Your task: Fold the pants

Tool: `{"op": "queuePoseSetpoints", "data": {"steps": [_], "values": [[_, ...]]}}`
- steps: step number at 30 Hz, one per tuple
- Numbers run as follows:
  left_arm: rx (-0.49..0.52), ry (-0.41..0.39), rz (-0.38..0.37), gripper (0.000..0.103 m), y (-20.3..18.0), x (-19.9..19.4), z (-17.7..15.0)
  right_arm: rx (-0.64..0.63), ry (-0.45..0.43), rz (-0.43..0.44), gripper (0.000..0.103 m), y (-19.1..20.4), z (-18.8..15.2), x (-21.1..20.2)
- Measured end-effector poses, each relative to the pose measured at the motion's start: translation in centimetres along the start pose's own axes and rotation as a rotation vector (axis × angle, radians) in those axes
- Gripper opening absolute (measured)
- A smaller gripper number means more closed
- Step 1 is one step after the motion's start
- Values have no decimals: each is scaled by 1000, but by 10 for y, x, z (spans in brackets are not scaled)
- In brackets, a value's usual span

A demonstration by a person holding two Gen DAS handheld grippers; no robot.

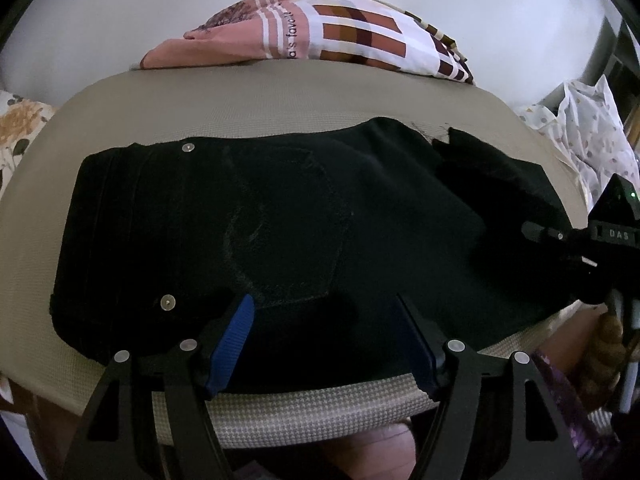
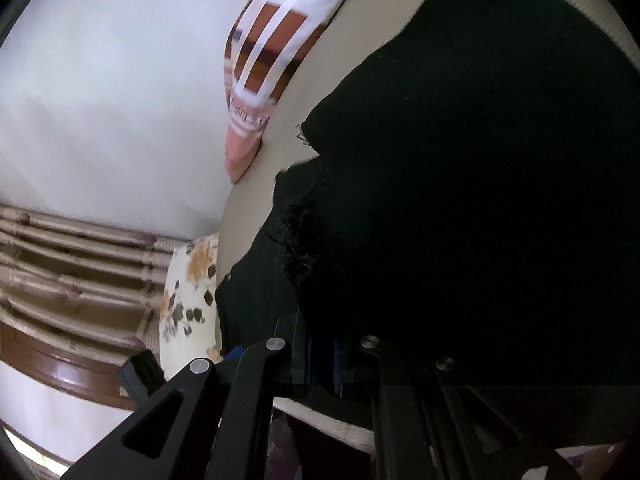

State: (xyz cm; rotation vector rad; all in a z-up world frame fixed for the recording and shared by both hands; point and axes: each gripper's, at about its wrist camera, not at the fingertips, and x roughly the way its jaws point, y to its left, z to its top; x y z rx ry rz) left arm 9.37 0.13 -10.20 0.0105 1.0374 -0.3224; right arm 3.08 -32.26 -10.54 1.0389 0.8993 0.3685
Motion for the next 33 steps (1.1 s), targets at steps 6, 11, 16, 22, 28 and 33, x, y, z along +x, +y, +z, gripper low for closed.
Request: {"op": "queuePoseSetpoints", "data": {"steps": [6,11,16,22,28,33], "values": [[-11,11,-2,72,3,2,0,-28,40,18,9,7,-7,17],[-14,20,-4,72,3,4,-1,-60,59,47,9,18,-10,28],[-14,26,-3,72,3,5,-1,-100,86,41,10,24,-13,41],[-11,27,-2,73,3,5,-2,-122,101,34,10,23,-15,46],[-13,28,-1,74,2,6,-2,-171,111,29,10,32,-18,49],[-14,29,-4,74,3,6,-1,-199,123,23,10,34,-21,50]]}}
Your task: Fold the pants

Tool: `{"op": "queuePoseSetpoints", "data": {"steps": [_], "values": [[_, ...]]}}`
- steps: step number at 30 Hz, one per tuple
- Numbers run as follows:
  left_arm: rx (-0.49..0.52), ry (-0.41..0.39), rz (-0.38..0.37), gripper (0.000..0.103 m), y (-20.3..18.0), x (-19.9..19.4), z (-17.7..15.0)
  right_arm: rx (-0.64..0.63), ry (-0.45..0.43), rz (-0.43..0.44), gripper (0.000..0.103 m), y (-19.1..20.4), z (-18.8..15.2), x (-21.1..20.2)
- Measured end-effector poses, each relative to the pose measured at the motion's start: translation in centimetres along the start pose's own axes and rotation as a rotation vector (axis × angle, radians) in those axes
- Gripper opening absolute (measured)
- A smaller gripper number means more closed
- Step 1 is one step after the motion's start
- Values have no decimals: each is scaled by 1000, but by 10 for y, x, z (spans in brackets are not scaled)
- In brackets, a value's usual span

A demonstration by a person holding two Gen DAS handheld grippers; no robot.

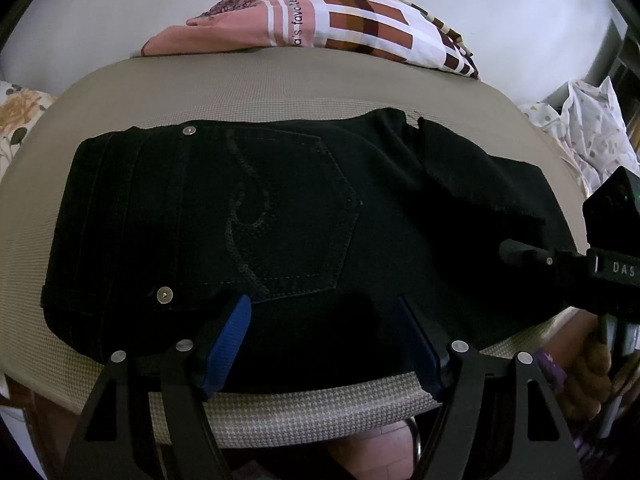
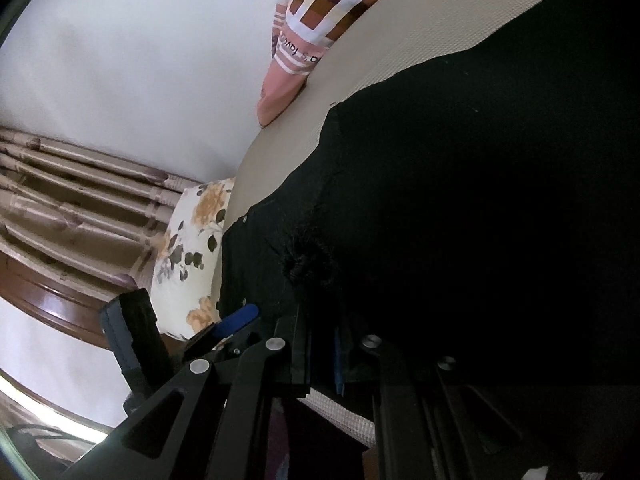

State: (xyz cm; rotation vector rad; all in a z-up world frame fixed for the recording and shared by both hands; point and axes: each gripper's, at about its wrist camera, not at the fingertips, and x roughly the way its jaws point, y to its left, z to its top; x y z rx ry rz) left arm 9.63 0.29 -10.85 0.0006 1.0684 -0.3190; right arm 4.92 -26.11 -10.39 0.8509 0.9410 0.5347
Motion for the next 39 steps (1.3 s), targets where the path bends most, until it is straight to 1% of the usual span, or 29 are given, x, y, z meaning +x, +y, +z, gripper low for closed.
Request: {"op": "queuePoseSetpoints", "data": {"steps": [4,20,25,28,31,32,33,35,36,37,39], "values": [[0,0,1,74,0,0,0,-40,8,-14,10,5,-1,2],[-2,3,2,75,1,2,-2,-122,53,-50,11,19,-16,6],[-2,3,2,75,1,2,-2,-172,75,-72,10,27,-22,9],[-2,3,3,76,0,2,-2,-187,87,-92,14,29,-24,13],[-4,4,3,77,0,2,-2,-196,94,-87,21,30,-26,16],[-3,6,3,77,0,2,-3,-191,102,-69,29,30,-26,16],[-1,7,4,78,1,4,-3,-181,113,-32,34,29,-25,16],[2,10,8,78,1,4,-3,-109,121,89,35,23,-20,10],[2,10,12,78,2,4,-3,-19,111,187,35,11,-12,2],[-1,10,13,79,3,4,-3,30,83,223,35,3,-7,-5],[-15,7,10,79,7,2,-2,97,-7,237,35,-16,5,-29]]}}
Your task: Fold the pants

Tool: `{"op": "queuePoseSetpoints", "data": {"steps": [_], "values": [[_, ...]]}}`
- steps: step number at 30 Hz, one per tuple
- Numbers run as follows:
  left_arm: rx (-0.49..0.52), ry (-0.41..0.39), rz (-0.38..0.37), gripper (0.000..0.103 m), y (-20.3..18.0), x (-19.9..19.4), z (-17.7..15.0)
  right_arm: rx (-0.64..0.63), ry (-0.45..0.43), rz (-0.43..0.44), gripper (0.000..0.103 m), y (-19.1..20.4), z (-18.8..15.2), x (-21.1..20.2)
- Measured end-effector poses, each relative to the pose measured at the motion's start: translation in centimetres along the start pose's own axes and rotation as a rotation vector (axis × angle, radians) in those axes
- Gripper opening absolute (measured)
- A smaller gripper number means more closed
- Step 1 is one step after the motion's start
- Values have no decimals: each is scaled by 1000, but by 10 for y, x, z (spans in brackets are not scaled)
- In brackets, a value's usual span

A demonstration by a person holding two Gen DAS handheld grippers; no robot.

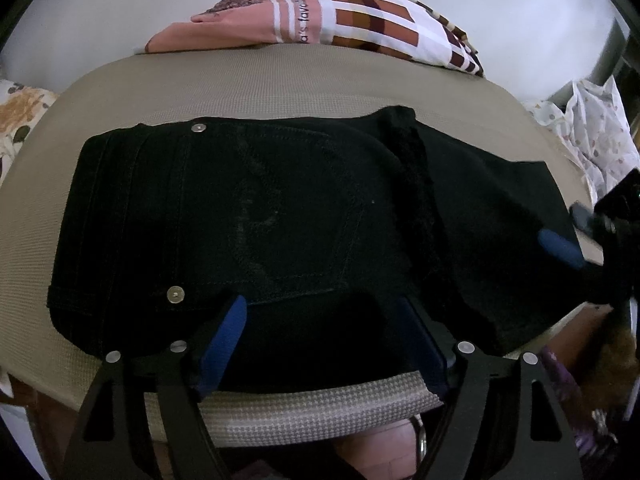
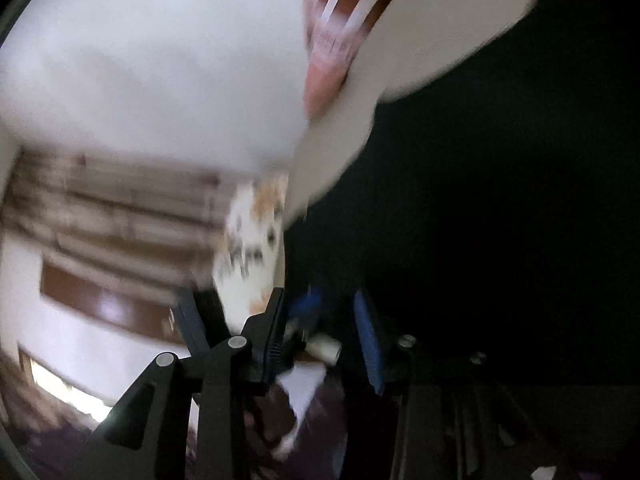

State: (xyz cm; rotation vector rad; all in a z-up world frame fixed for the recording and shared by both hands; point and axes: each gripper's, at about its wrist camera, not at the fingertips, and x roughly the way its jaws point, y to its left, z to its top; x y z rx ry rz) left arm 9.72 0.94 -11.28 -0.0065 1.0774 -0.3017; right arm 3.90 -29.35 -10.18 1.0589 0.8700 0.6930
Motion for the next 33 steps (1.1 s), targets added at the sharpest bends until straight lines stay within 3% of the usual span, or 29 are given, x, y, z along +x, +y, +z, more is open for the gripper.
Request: {"op": "queuePoseSetpoints", "data": {"steps": [4,8,10,15,20,22,24,26,29,33], "values": [[-18,-2,-7,79,5,-2,2,17,-89,-15,35,-13,14,-48],[-21,1,-3,79,5,-2,3,-46,-90,-23,35,-3,11,-65],[-16,4,2,79,5,-3,4,-76,-48,-9,35,4,5,-54],[-8,-8,13,79,5,-12,5,-180,154,50,34,29,-20,-1],[-19,-20,7,79,8,-19,6,-250,281,-20,34,32,-41,38],[-16,-9,12,79,8,-19,6,-200,305,-66,27,18,-35,52],[-10,-9,20,79,9,-22,6,-160,325,-75,13,7,-30,60],[-11,-21,35,79,14,-29,5,-117,319,-47,12,1,-26,58],[-35,-37,57,79,27,-42,6,-54,269,62,22,1,-22,43],[-87,-53,92,79,57,-60,6,-59,176,67,29,8,-11,21]]}}
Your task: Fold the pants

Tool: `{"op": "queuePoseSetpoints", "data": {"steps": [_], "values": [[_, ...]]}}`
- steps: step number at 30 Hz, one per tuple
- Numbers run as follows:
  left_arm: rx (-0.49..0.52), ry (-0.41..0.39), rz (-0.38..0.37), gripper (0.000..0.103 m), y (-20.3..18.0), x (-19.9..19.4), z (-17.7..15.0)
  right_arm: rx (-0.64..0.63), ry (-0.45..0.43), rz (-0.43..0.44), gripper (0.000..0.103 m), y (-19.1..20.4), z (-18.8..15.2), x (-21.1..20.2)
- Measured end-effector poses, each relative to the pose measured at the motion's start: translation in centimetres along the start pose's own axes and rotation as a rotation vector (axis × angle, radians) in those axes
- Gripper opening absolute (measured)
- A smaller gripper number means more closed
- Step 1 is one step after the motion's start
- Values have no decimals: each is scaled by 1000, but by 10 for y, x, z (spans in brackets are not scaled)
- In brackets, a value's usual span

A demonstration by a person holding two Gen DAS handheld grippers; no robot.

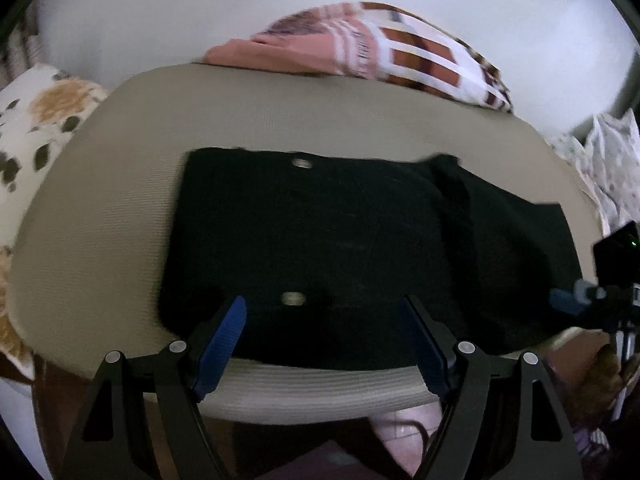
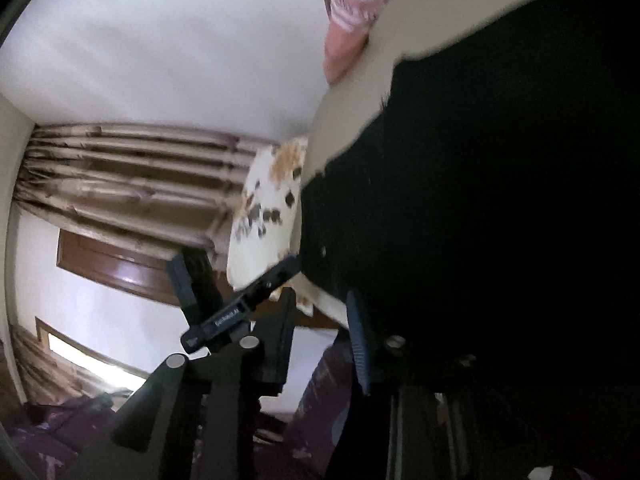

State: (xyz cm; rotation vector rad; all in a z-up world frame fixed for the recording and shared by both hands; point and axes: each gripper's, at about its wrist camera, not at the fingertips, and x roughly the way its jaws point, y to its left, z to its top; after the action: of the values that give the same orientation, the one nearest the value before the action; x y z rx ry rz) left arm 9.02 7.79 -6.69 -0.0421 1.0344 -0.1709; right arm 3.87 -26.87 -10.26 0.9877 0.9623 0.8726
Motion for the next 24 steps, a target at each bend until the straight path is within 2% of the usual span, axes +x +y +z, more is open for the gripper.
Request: {"op": "queuePoseSetpoints", "data": {"steps": [4,6,8,11,16,21,24], "values": [[-24,0,67,79,34,-9,-1,-35,-45,-49,34,13,1,-9],[-45,10,70,79,56,-11,-3,-28,-55,-55,43,12,-1,-13],[-78,17,35,79,77,-11,-5,-3,-58,-60,50,9,-4,-10],[-118,47,-24,79,104,-4,-6,30,-56,-63,50,4,-7,-10],[-181,101,-94,78,123,15,-12,36,-64,-70,51,8,-10,-12],[-226,179,-281,78,129,41,-11,44,-67,-77,57,11,-11,-6],[-222,190,-331,80,129,50,-7,56,-62,-86,59,11,-13,-2]]}}
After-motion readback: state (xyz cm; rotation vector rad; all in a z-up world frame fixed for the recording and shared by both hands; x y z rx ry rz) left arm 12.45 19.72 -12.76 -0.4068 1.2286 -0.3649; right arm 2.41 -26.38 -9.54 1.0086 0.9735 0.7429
